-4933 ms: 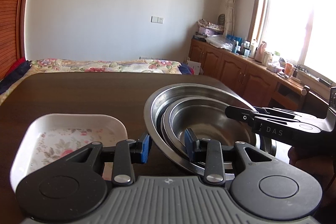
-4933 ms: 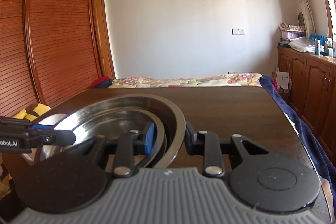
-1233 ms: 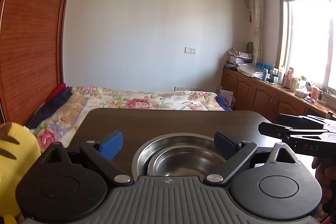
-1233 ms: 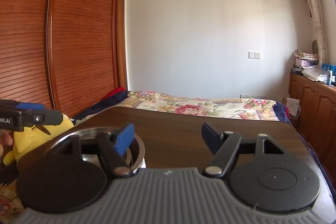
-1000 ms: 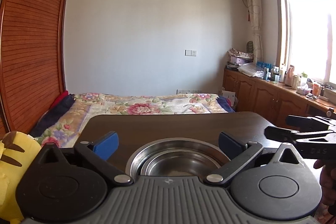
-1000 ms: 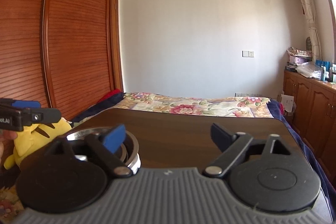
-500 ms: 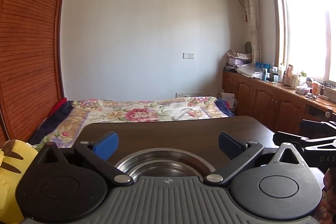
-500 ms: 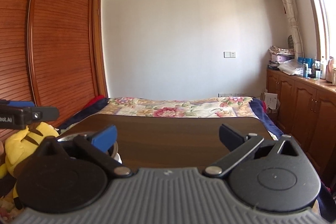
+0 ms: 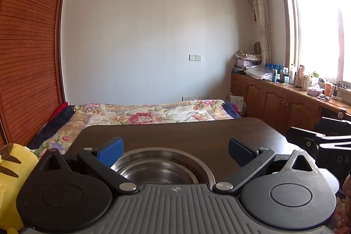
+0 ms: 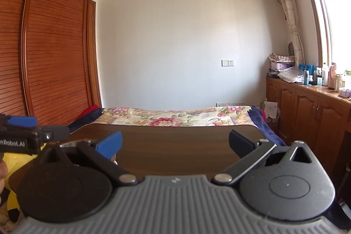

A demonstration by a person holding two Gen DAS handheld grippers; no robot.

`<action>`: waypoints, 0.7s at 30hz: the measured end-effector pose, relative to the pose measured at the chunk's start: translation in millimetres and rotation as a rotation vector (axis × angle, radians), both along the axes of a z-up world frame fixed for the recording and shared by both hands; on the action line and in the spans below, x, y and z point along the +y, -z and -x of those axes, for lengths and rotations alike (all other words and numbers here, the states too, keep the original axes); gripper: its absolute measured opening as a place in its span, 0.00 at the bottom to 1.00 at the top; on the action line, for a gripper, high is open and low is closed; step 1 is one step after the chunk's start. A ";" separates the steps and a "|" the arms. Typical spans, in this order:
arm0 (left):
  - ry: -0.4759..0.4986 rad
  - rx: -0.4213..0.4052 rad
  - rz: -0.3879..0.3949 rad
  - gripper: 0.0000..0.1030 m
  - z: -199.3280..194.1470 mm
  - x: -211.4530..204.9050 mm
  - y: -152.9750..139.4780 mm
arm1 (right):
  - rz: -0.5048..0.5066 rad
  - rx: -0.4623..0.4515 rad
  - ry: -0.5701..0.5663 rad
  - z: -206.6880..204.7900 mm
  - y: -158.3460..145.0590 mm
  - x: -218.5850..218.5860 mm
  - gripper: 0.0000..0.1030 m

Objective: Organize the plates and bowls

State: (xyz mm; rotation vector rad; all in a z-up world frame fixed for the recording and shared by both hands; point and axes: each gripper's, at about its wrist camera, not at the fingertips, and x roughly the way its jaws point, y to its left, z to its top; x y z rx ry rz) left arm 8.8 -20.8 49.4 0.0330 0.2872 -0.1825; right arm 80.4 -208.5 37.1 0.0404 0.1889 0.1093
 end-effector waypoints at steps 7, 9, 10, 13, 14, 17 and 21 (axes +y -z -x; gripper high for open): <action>-0.011 0.019 -0.014 1.00 8.0 7.8 11.7 | -0.020 0.014 0.009 2.0 10.9 2.0 1.00; -0.022 0.022 -0.017 1.00 8.4 10.3 14.2 | -0.017 0.015 0.009 3.1 12.6 3.1 1.00; -0.029 0.023 -0.016 1.00 8.6 11.7 15.4 | -0.015 0.015 0.009 3.4 12.9 3.8 1.00; -0.042 0.025 -0.004 1.00 8.6 17.2 18.1 | -0.007 0.002 0.016 6.3 14.6 5.2 1.00; -0.045 0.023 0.000 1.00 9.3 18.1 19.5 | -0.001 -0.003 0.020 7.4 15.4 6.0 1.00; -0.059 0.023 0.008 1.00 11.2 20.8 26.0 | 0.013 -0.017 0.037 11.2 20.3 8.2 1.00; -0.067 0.030 -0.001 1.00 13.2 21.5 35.2 | 0.002 -0.002 0.039 12.4 29.7 8.3 1.00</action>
